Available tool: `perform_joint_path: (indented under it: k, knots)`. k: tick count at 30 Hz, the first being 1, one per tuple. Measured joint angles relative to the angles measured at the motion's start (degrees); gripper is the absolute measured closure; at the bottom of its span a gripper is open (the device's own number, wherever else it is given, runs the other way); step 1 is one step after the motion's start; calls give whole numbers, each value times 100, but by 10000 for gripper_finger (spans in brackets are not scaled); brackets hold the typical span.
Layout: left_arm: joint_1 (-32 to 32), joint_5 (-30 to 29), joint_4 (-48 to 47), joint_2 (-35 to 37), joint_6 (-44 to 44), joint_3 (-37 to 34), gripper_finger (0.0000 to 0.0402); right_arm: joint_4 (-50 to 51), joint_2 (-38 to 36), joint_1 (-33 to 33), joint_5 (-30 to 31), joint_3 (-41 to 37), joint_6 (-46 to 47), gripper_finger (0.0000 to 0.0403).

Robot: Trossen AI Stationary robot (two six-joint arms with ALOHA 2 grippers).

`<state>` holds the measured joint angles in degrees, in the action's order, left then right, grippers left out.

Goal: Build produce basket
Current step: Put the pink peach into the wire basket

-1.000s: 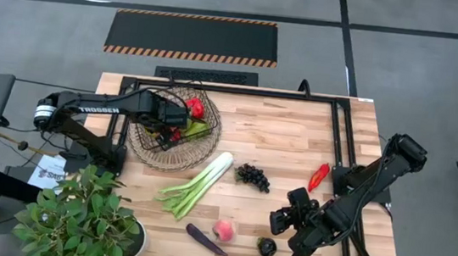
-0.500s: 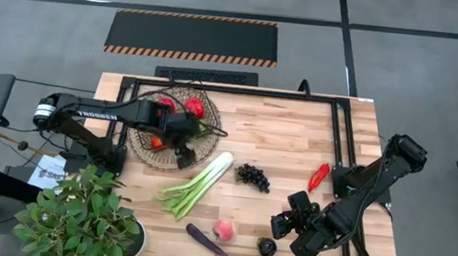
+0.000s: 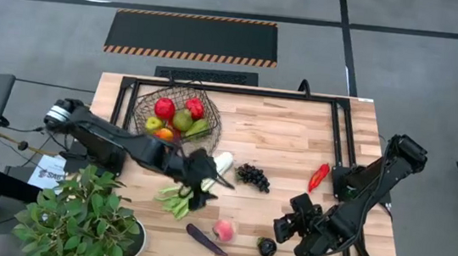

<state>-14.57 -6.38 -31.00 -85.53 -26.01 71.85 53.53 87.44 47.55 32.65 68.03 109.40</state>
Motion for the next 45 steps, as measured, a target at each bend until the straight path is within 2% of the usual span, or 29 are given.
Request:
perform_joint_path:
  k: [5, 13, 27, 31, 38, 40, 45]
  knots:
    - [-290, -33, 866, -630, -112, 0, 90, -12, -4, 83, -165, 0, -327, 148]
    - [-655, 357, 2202, -1581, -231, 0, 90, 0, -2, 365, -419, 0, -579, 148]
    - [-1387, -501, 2661, -1825, -275, 2, 90, 3, -2, 654, -419, 0, -558, 148]
    - [-1592, -945, 2828, -2126, 0, -7, 90, -6, -2, 647, -419, 0, -576, 148]
    - [-1560, -1410, 3016, -2665, 57, 79, 90, -1, -2, 669, -436, 0, -577, 148]
    - [-1542, -1372, 3278, -2782, 35, 96, 90, -5, -2, 669, -460, 0, -579, 148]
    - [-1544, -1276, 3133, -3038, -28, 91, 90, 3, 0, 680, -560, 0, -583, 148]
